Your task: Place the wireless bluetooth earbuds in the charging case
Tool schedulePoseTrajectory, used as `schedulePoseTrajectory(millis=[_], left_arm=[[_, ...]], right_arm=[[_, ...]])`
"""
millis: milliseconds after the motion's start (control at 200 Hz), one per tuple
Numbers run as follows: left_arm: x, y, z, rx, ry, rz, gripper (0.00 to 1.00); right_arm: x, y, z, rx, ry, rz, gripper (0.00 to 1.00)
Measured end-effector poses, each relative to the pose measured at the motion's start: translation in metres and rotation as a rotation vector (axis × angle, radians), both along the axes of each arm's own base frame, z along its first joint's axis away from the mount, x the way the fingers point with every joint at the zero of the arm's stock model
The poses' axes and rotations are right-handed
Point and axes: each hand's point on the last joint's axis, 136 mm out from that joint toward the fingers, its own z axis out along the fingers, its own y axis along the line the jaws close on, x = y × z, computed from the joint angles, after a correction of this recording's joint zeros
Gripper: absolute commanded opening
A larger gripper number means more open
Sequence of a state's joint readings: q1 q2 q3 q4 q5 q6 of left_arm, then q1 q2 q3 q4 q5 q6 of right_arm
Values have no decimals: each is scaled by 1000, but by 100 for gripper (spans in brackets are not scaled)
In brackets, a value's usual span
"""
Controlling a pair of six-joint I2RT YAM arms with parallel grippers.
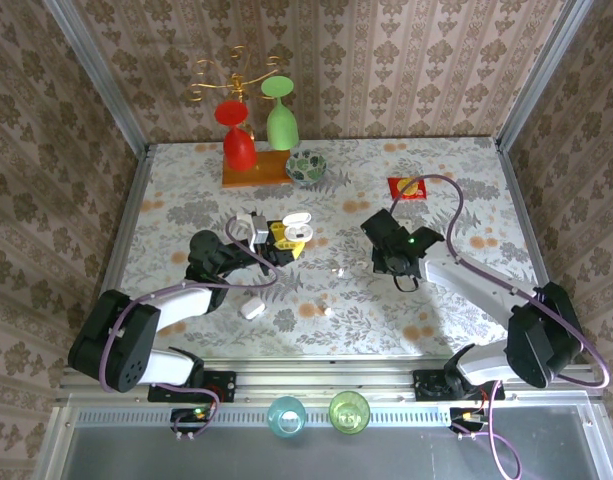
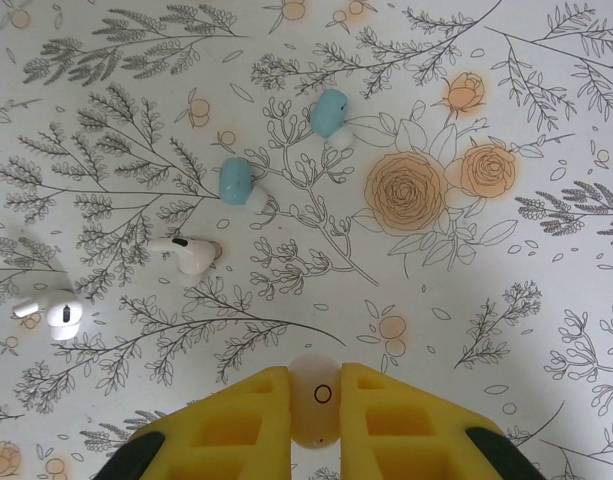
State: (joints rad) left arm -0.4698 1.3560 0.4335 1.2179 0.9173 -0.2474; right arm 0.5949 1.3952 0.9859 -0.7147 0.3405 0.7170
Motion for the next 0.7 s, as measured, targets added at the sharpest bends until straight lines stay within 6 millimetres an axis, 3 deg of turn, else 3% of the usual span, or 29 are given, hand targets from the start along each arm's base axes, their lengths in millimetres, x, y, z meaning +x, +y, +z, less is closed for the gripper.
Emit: schedulePoseTrajectory(millis=[700], left_arm=[[1, -1, -4, 6, 10, -3, 25]], right_arm=[[3, 2, -12, -16, 47, -38, 16]])
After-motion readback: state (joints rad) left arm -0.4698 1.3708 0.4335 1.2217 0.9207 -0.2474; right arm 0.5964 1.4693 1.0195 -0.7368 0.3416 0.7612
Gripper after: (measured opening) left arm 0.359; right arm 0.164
